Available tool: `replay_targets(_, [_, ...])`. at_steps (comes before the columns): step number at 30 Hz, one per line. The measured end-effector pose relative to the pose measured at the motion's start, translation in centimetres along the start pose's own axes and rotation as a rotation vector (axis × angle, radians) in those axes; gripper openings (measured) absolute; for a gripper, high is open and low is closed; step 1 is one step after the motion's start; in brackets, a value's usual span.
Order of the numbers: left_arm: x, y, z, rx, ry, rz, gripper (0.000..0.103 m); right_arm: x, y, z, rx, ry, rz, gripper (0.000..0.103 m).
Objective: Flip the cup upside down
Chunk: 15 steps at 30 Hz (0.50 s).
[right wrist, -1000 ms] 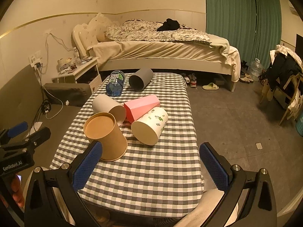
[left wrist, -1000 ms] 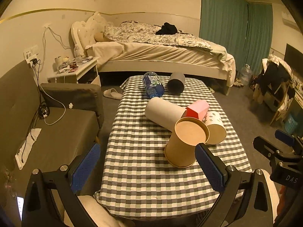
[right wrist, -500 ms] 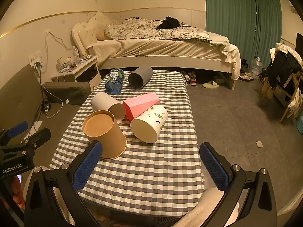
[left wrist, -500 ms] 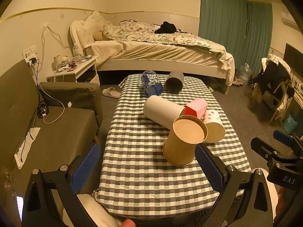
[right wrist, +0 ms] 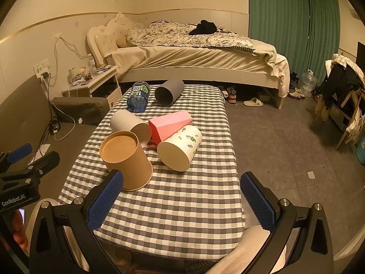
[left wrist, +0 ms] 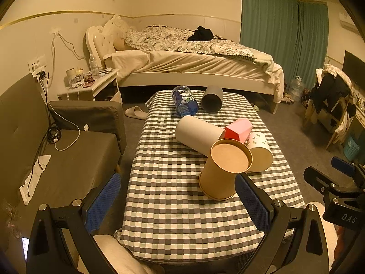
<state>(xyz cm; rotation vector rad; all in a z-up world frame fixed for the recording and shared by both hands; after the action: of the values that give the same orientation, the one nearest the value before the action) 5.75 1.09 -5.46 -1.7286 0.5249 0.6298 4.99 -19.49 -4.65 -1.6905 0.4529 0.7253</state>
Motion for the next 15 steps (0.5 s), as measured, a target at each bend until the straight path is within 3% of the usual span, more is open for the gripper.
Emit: replay_targets(15, [-0.16, -0.15, 0.52, 0.008, -0.002, 0.004, 0.103, -0.02, 0.20, 0.14, -0.008, 0.000, 0.007, 0.103])
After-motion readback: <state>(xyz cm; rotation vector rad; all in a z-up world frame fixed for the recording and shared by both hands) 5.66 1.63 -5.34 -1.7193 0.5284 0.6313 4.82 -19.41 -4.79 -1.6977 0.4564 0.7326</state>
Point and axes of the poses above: each gripper's, at about its wrist camera, not at the fingertips, and x roughly the way its jaws point, z to its left, y to its underside, the point moved 6 cm from there along x, roughly the way its jaws point, and after that the axes turned 13 degrees about -x, right-handed, at the moved point
